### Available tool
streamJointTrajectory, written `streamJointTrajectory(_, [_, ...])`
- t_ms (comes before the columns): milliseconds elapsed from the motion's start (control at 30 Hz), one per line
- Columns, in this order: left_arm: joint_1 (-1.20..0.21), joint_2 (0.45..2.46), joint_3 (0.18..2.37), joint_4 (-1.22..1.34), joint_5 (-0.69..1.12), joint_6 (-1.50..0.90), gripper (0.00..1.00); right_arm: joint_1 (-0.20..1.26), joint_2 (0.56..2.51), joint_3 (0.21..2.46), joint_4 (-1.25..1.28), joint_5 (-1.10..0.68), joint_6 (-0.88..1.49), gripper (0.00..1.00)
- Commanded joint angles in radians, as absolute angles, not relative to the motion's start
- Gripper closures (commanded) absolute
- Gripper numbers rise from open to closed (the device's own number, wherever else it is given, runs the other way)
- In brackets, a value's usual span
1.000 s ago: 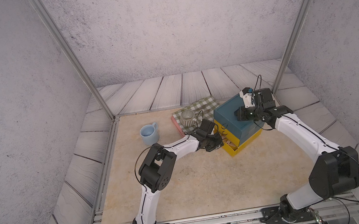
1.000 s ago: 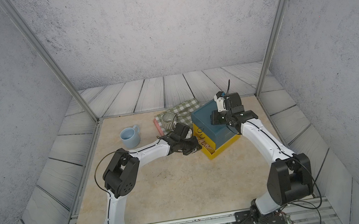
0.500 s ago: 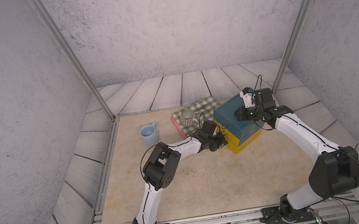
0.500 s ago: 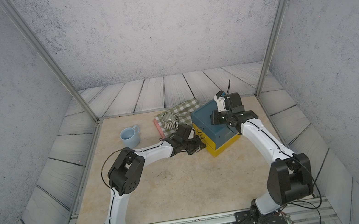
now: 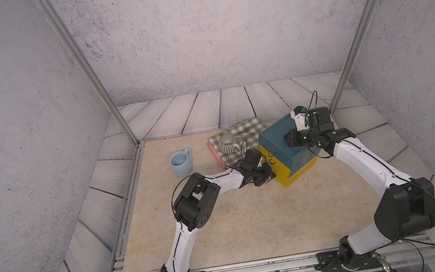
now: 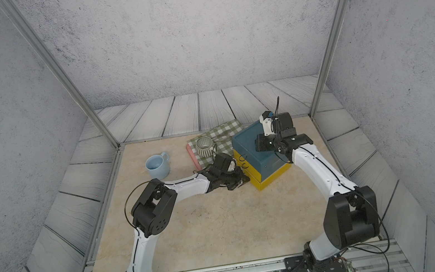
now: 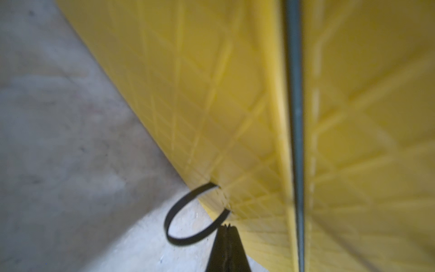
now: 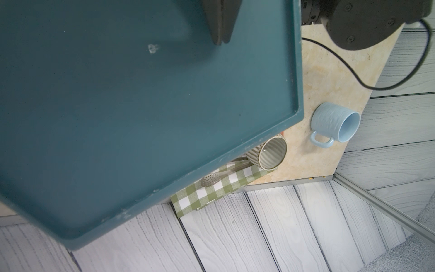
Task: Place the fruit knives into the drawer by color
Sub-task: Close the drawer in the storage box, then reset both arms
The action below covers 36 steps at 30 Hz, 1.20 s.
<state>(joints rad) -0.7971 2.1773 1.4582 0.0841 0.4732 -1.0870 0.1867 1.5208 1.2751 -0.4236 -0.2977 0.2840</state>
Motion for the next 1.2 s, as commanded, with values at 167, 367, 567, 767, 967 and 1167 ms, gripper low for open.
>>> streamJointTrajectory(167, [-0.805,1.865,1.39,-0.069,0.376,-0.9,0.98,0.184,1.646,1.144,-0.911,-0.176,0.306,0.96])
streamJointTrajectory(367, [-0.804,1.681,1.386,-0.266,0.286,-0.749,0.87,0.185,1.6,1.182,-0.915,-0.16,0.32,0.93])
streamJointTrajectory(567, [-0.76,1.446,1.314,-0.398,0.131,-0.58,0.6,0.185,1.523,1.24,-0.938,-0.139,0.328,0.87])
streamJointTrajectory(767, [-0.667,1.241,1.254,-0.544,0.007,-0.498,0.3,0.185,1.439,1.271,-0.936,-0.118,0.336,0.67])
streamJointTrajectory(967, [-0.621,1.097,1.164,-0.589,-0.185,-0.407,0.2,0.185,1.329,1.261,-0.896,-0.068,0.334,0.15])
streamJointTrajectory(1167, [-0.56,0.971,1.037,-0.5,-0.423,-0.349,0.16,0.185,1.208,1.21,-0.844,0.009,0.337,0.01])
